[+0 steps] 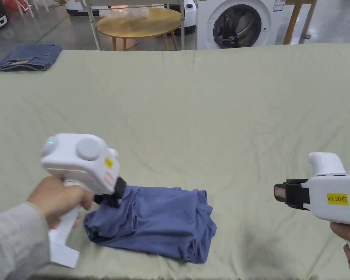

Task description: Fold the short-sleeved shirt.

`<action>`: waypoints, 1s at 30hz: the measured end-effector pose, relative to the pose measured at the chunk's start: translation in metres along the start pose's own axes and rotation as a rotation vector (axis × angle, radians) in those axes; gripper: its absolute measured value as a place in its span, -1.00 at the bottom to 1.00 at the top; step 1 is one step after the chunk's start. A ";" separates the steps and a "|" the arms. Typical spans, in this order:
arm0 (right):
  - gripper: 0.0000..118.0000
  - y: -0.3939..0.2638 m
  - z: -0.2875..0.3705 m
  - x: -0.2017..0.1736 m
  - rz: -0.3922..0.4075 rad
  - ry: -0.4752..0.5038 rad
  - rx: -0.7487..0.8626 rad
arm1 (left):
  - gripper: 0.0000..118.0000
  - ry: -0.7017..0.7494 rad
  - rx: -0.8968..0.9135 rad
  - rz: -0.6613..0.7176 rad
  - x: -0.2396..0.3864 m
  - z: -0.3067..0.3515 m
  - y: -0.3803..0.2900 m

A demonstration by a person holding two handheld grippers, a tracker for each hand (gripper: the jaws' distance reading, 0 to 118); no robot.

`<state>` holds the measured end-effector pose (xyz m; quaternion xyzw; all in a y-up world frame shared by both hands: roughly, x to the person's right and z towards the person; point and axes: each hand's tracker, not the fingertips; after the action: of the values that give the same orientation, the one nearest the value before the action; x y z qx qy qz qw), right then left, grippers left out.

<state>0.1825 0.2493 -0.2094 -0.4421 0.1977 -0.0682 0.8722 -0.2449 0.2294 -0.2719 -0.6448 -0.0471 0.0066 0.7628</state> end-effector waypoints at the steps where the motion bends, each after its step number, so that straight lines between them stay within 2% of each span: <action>1: -1.00 0.000 0.002 0.001 -0.002 -0.001 0.000 | -0.93 0.005 -0.003 -0.003 0.015 -0.010 0.005; 4: -1.00 -0.002 0.007 0.007 -0.014 -0.010 0.005 | -0.93 -0.024 -0.013 -0.021 0.059 -0.034 0.009; 9: -1.00 -0.006 0.012 0.016 -0.036 -0.028 0.003 | -0.92 -0.069 -0.033 -0.028 0.094 -0.066 0.024; 11: -1.00 -0.007 0.014 0.018 -0.044 -0.028 0.007 | -0.83 -0.074 -0.028 -0.023 0.103 -0.060 0.015; 13: -1.00 -0.006 0.015 0.021 -0.045 -0.029 0.008 | -0.25 -0.130 -0.046 -0.012 0.094 -0.059 0.011; 15: -1.00 -0.006 0.015 0.022 -0.047 -0.034 0.010 | 0.43 -0.306 -0.052 0.063 0.073 -0.051 0.008; 17: -1.00 -0.005 0.013 0.025 -0.052 -0.033 0.011 | 0.49 -0.452 -0.028 0.177 0.050 -0.033 0.002; 20: -1.00 -0.005 0.011 0.025 -0.058 -0.027 0.016 | 0.49 -0.454 0.141 0.173 0.011 0.003 -0.001; 21: -1.00 -0.005 0.012 0.024 -0.058 -0.027 0.016 | 0.27 -0.448 0.232 0.152 -0.001 0.012 -0.007; 22: -1.00 -0.005 0.010 0.023 -0.057 -0.025 0.015 | -0.31 -0.432 0.282 0.118 -0.005 0.021 -0.013; 23: -1.00 -0.005 0.010 0.022 -0.056 -0.022 0.016 | -1.00 -0.388 0.303 0.092 -0.006 0.019 -0.015; 24: -1.00 -0.005 0.008 0.021 -0.055 -0.018 0.014 | -1.00 -0.333 0.342 0.099 -0.006 0.023 -0.016; 26: -1.00 -0.004 0.003 0.015 -0.054 -0.011 0.011 | -1.00 -0.388 0.292 -0.016 0.008 0.013 -0.019; 29: -1.00 -0.006 -0.002 0.015 -0.060 -0.005 0.009 | -1.00 -0.396 0.279 -0.009 0.042 -0.010 -0.015; 30: -1.00 -0.007 -0.002 0.015 -0.062 -0.002 0.008 | -1.00 -0.379 0.264 -0.036 0.050 -0.045 -0.025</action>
<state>0.1957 0.2399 -0.2092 -0.4445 0.1828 -0.0954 0.8717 -0.1933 0.1847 -0.2516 -0.5258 -0.1996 0.1203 0.8181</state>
